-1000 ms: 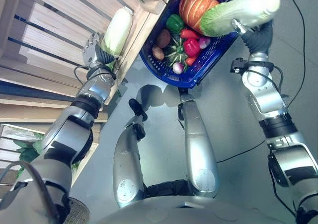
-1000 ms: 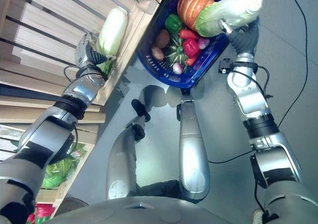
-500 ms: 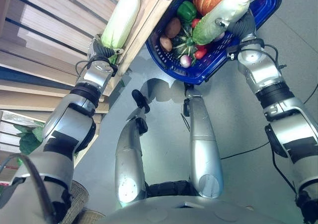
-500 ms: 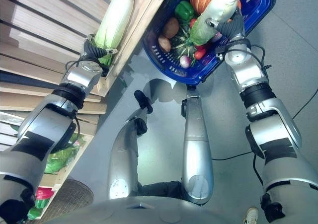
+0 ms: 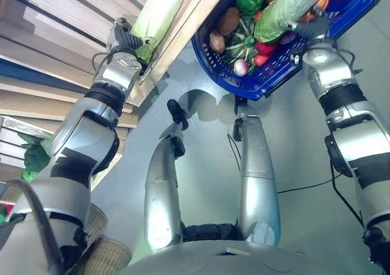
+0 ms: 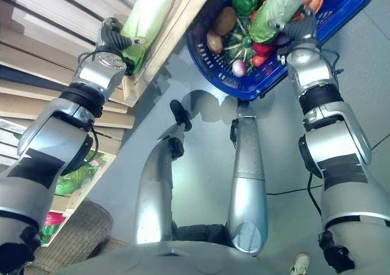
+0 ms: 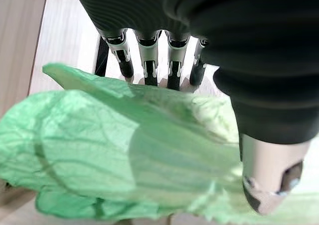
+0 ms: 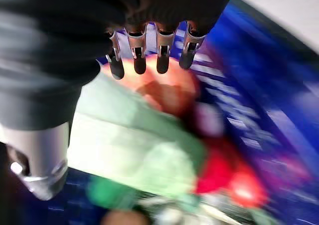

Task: Pick up fruits and vegetables into the basket

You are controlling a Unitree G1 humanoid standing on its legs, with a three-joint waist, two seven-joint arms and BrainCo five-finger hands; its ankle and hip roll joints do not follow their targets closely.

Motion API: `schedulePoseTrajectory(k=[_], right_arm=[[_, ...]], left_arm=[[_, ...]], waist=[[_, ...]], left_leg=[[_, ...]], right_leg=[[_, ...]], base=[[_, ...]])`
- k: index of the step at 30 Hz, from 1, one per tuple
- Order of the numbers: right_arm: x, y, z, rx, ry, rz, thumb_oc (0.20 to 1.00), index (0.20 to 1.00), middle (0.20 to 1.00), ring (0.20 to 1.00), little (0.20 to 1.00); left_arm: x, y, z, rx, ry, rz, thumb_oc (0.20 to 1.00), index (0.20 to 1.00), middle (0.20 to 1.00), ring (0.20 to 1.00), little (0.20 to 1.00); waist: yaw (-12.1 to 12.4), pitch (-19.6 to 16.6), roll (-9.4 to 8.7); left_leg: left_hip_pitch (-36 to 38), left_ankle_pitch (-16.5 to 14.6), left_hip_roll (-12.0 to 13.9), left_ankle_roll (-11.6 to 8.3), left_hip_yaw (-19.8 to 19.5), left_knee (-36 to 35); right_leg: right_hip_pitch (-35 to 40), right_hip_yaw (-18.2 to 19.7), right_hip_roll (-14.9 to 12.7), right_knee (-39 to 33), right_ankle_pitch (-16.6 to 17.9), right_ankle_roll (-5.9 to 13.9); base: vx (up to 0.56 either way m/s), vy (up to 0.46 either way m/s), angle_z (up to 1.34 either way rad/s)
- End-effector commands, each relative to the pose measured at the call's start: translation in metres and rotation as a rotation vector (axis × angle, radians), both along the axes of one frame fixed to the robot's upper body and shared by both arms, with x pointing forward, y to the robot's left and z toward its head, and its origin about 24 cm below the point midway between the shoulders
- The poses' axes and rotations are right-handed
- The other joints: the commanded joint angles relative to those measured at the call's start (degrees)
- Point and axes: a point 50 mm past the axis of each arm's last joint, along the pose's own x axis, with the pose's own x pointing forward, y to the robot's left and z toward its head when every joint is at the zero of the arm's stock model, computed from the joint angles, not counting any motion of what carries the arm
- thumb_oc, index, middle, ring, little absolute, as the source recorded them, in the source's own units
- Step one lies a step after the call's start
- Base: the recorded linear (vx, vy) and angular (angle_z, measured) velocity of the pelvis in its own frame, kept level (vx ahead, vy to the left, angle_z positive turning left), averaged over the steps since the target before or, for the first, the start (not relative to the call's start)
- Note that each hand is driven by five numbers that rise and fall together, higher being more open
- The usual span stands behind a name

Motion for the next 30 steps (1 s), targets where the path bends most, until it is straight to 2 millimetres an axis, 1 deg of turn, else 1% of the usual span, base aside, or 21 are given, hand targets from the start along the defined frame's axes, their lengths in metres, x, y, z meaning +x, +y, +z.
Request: schedulePoseTrajectory(k=[1,5,7,9,10,12,13,15,16,18,20,23,24,27,30], right_arm=[[-0.004,-0.002,-0.008,-0.076,-0.017,-0.072,1.0,1.0,1.0,1.0,1.0],[-0.011,0.002,-0.006,-0.129,-0.075,-0.103,1.0,1.0,1.0,1.0,1.0],[-0.019,0.003,-0.011,-0.147,-0.118,-0.096,1.0,1.0,1.0,1.0,1.0],[-0.029,0.005,-0.017,-0.171,-0.173,-0.071,1.0,1.0,1.0,1.0,1.0],[-0.031,0.005,-0.018,-0.174,-0.178,-0.067,1.0,1.0,1.0,1.0,1.0],[-0.044,0.01,-0.023,-0.205,-0.237,-0.01,1.0,1.0,1.0,1.0,1.0],[-0.054,0.016,-0.027,-0.248,-0.272,0.051,1.0,1.0,1.0,1.0,1.0],[-0.068,0.025,-0.031,-0.283,-0.311,0.127,1.0,1.0,1.0,1.0,1.0],[-0.071,0.026,-0.032,-0.286,-0.316,0.137,1.0,1.0,1.0,1.0,1.0],[-0.081,0.033,-0.035,-0.295,-0.34,0.217,1.0,1.0,1.0,1.0,1.0],[-0.091,0.039,-0.04,-0.288,-0.336,0.312,1.0,1.0,1.0,1.0,1.0],[-0.097,0.041,-0.045,-0.269,-0.32,0.355,1.0,1.0,1.0,1.0,1.0],[-0.1,0.042,-0.047,-0.256,-0.31,0.372,1.0,1.0,1.0,1.0,1.0],[-0.104,0.045,-0.054,-0.23,-0.285,0.4,1.0,1.0,1.0,1.0,1.0],[-0.107,0.048,-0.059,-0.217,-0.264,0.41,1.0,1.0,1.0,1.0,1.0]], left_arm=[[-0.003,0.013,-0.026,-0.014,0.101,0.044,1.0,1.0,1.0,1.0,1.0],[-0.003,0.014,-0.022,-0.009,0.088,0.049,1.0,1.0,1.0,1.0,1.0],[-0.004,0.017,-0.023,-0.024,0.086,0.058,1.0,1.0,1.0,1.0,1.0],[-0.006,0.02,-0.028,-0.045,0.09,0.069,1.0,1.0,1.0,1.0,1.0],[-0.007,0.021,-0.029,-0.045,0.091,0.069,1.0,1.0,1.0,1.0,1.0],[-0.009,0.025,-0.037,-0.05,0.106,0.068,1.0,1.0,1.0,1.0,1.0],[-0.011,0.027,-0.045,-0.053,0.129,0.053,1.0,1.0,1.0,1.0,1.0],[-0.014,0.029,-0.054,-0.056,0.141,0.047,1.0,1.0,1.0,1.0,1.0],[-0.015,0.03,-0.056,-0.055,0.144,0.044,1.0,1.0,1.0,1.0,1.0],[-0.016,0.032,-0.062,-0.079,0.158,0.015,1.0,1.0,1.0,1.0,1.0],[-0.019,0.034,-0.073,-0.141,0.191,-0.018,1.0,1.0,1.0,1.0,1.0],[-0.023,0.036,-0.086,-0.22,0.25,-0.058,1.0,1.0,1.0,1.0,1.0],[-0.025,0.035,-0.093,-0.279,0.277,-0.092,1.0,1.0,1.0,1.0,1.0],[-0.028,0.027,-0.106,-0.41,0.32,-0.163,1.0,1.0,1.0,1.0,1.0],[-0.029,0.016,-0.112,-0.52,0.35,-0.232,1.0,1.0,1.0,1.0,1.0]], waist=[[-3.09,-2.19,2.45],[-4.58,-2.19,1.7],[-5.86,-2.19,1.1],[-7.1,-2.19,0.61],[-7.23,-2.19,0.53],[-8.71,-2.19,-0.02],[-9.81,-2.19,-0.45],[-11.15,-2.19,-0.84],[-11.33,-2.19,-0.95],[-12.36,-2.19,-1.34],[-13.3,-2.19,-1.86],[-13.81,-2.19,-2.17],[-14.07,-2.19,-2.32],[-14.58,-2.19,-2.66],[-14.91,-2.19,-2.98]], left_leg=[[-5.68,-2.94,0.21,-0.4,-0.45,6.08],[-6.13,-2.99,0.35,-0.58,-0.03,5.35],[-6.27,-3.12,0.46,-0.7,0.32,5.02],[-6.14,-3.31,0.47,-0.74,0.67,4.66],[-6.09,-3.33,0.47,-0.75,0.72,4.64],[-5.84,-3.53,0.56,-0.81,1.19,4.47],[-5.54,-3.59,0.62,-0.9,1.6,4.36],[-5.13,-3.56,0.82,-1.06,2.39,4.13],[-5.01,-3.55,0.85,-1.08,2.54,4.07],[-4.54,-3.53,1.05,-1.24,3.17,3.79],[-4.14,-3.55,1.4,-1.48,3.89,3.94],[-3.67,-3.68,1.71,-1.59,4.5,4.24],[-3.42,-3.72,1.82,-1.6,4.75,4.36],[-2.78,-4.0,2.09,-1.51,5.36,4.61],[-2.09,-4.05,2.31,-1.34,5.88,4.41]], right_leg=[[-0.1,1.02,3.32,1.76,-4.35,3.55],[-0.87,1.65,3.98,1.19,-4.16,3.71],[-1.29,2.13,4.44,0.89,-4.13,3.72],[-1.5,2.61,4.79,0.61,-4.19,3.79],[-1.5,2.69,4.81,0.61,-4.2,3.81],[-1.64,3.23,5.14,0.51,-4.26,3.93],[-1.71,3.64,5.33,0.54,-4.32,3.99],[-1.75,4.11,5.48,0.41,-4.3,4.09],[-1.72,4.21,5.5,0.4,-4.31,4.11],[-1.56,4.6,5.7,0.15,-4.28,4.21],[-1.35,5.02,5.83,0.12,-4.27,4.34],[-1.04,5.33,5.86,0.23,-4.32,4.42],[-0.81,5.48,5.88,0.19,-4.3,4.43],[-0.18,5.71,5.9,-0.11,-4.19,4.52],[0.43,5.76,6.02,-0.48,-4.08,4.54]], base=[[0.0,0.0,0.0],[0.0,0.02,0.0],[0.01,0.062,-0.05],[0.02,0.064,-0.12],[0.02,0.069,-0.08],[0.02,0.088,-0.11],[0.03,0.118,-0.17],[0.03,0.11,-0.17],[0.02,0.078,-0.16],[0.02,0.063,-0.29],[0.03,0.063,-0.38],[0.03,0.033,-0.32],[0.02,0.012,-0.35],[0.02,0.011,-0.01],[0.01,0.0,-0.12]])
